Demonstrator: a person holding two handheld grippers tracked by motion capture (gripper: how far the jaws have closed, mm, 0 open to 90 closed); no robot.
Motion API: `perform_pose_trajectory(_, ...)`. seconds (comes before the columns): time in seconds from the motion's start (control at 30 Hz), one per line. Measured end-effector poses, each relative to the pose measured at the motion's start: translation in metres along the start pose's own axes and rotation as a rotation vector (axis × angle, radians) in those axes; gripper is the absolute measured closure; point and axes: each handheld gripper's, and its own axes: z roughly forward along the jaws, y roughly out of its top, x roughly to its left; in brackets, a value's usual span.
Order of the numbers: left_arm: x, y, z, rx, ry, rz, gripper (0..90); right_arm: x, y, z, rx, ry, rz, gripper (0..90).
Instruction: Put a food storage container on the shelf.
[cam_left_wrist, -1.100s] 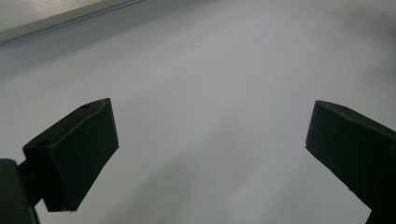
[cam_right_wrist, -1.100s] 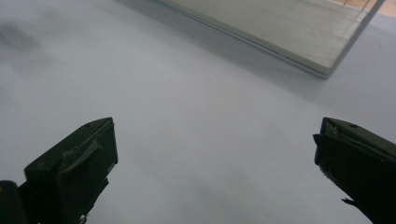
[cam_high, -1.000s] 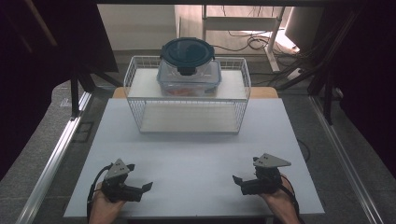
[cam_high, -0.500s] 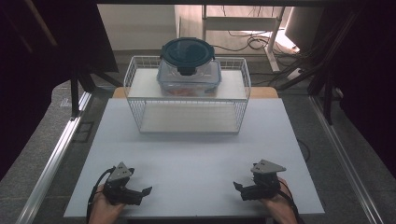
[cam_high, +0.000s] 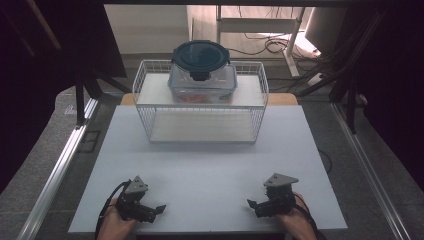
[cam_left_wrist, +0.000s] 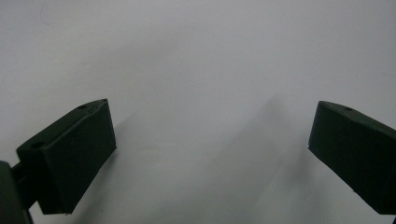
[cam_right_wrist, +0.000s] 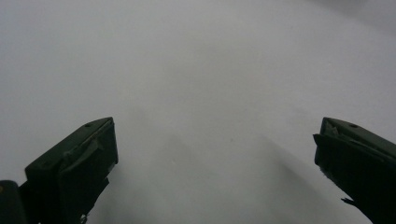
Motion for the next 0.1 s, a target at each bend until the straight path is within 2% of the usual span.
perform_pose_trajectory(0.1,0.0003,0.0007,-0.0006,-0.008,-0.002,-0.004,0.4,0.0002,0.0000,0.0007,0.002,-0.003,-0.004,0.0)
